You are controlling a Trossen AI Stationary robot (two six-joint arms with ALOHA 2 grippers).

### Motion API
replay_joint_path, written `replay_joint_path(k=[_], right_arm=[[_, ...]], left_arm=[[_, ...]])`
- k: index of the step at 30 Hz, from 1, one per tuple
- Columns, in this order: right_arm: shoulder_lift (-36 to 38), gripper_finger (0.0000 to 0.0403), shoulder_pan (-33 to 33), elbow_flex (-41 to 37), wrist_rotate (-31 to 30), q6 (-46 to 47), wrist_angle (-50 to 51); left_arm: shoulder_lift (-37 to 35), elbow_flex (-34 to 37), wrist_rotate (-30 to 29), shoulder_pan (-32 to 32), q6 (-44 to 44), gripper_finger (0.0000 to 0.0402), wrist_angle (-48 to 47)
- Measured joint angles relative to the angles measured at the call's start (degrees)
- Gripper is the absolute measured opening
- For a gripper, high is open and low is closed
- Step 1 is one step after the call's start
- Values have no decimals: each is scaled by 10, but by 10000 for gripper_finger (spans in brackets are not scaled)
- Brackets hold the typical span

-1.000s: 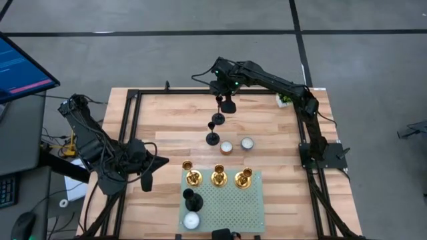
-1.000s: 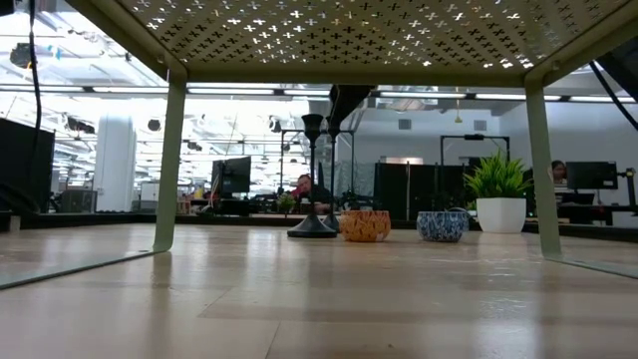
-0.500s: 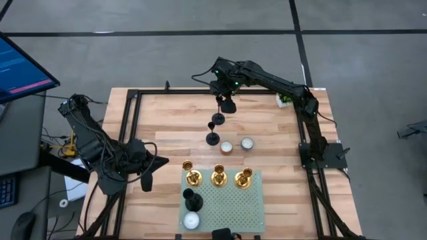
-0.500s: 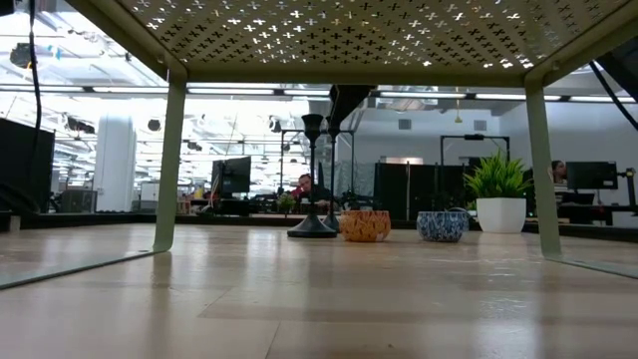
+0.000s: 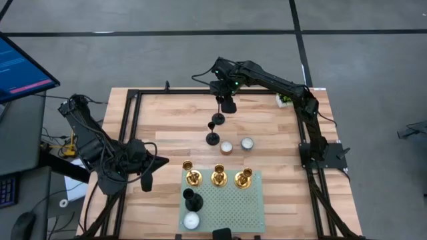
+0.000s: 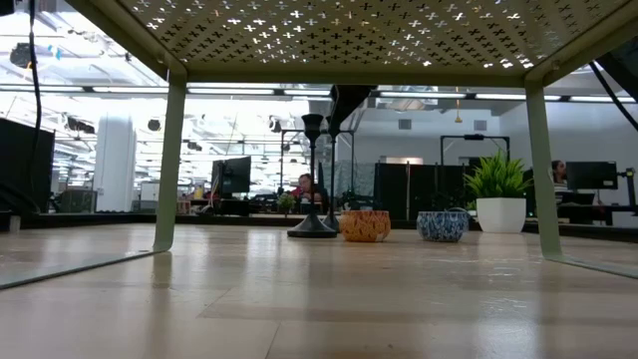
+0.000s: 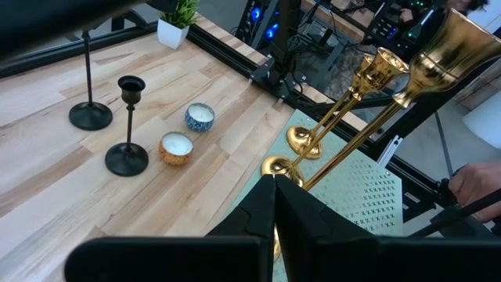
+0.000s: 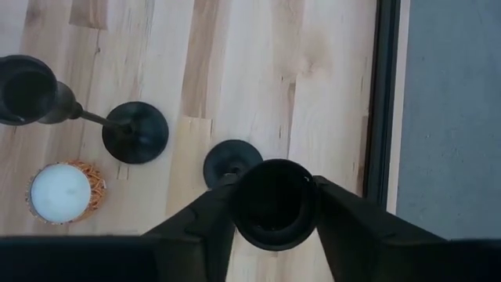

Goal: Pick & Place candle stick holders
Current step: Put the top black candle holder on the shelf aligned with the other black candle holder

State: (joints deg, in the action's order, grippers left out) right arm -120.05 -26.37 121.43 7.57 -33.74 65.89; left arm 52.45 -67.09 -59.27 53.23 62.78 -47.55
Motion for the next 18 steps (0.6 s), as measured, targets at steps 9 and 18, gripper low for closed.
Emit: replay_joint_path(k=[9, 18], right_arm=[[1, 133, 0, 0, -20, -8, 1], [30, 124, -11, 0, -48, -13, 2]], left_arm=[[0, 0, 0, 0, 0, 9, 0], [0, 0, 0, 0, -11, 9, 0]])
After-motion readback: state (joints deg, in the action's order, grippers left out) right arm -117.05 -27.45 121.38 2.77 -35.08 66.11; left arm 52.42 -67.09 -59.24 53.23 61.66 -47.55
